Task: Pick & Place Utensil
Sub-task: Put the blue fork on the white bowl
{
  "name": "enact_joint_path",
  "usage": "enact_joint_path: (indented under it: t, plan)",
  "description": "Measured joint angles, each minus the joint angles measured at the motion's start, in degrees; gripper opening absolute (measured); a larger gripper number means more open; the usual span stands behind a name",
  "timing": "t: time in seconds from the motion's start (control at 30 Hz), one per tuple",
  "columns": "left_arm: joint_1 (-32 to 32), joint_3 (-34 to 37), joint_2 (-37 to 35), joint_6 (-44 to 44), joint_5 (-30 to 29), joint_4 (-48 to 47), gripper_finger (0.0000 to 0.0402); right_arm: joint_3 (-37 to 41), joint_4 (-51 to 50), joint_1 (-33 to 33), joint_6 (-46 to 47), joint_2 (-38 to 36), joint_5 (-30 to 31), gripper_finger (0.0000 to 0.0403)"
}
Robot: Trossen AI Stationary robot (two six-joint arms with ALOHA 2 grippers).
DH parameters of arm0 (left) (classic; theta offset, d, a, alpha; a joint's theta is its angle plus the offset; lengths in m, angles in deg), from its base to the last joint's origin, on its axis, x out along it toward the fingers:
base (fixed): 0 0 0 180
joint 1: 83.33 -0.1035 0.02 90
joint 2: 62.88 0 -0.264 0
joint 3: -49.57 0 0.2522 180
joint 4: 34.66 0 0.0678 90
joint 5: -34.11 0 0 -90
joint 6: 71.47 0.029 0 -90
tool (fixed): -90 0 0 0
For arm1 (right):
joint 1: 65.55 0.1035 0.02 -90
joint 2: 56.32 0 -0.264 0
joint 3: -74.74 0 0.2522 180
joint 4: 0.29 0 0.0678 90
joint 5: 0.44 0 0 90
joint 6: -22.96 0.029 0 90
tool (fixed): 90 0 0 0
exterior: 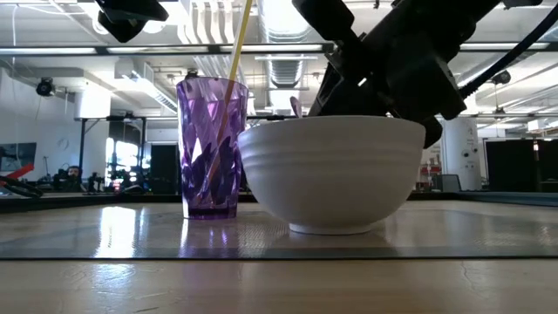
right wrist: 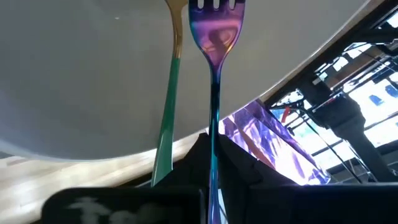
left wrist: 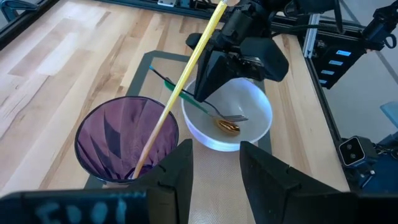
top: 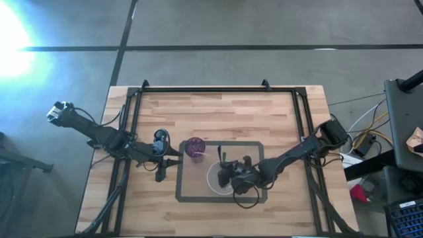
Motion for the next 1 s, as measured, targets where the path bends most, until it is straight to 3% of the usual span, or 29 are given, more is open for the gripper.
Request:
enact_joint_path:
  t: [1.0]
  plan:
    - [-0.01, 0.00, 0.00, 0.04, -0.01, 0.00, 0.0124, 0.00, 0.17, 0.15, 2.72, 0.00, -0.58, 0.0013]
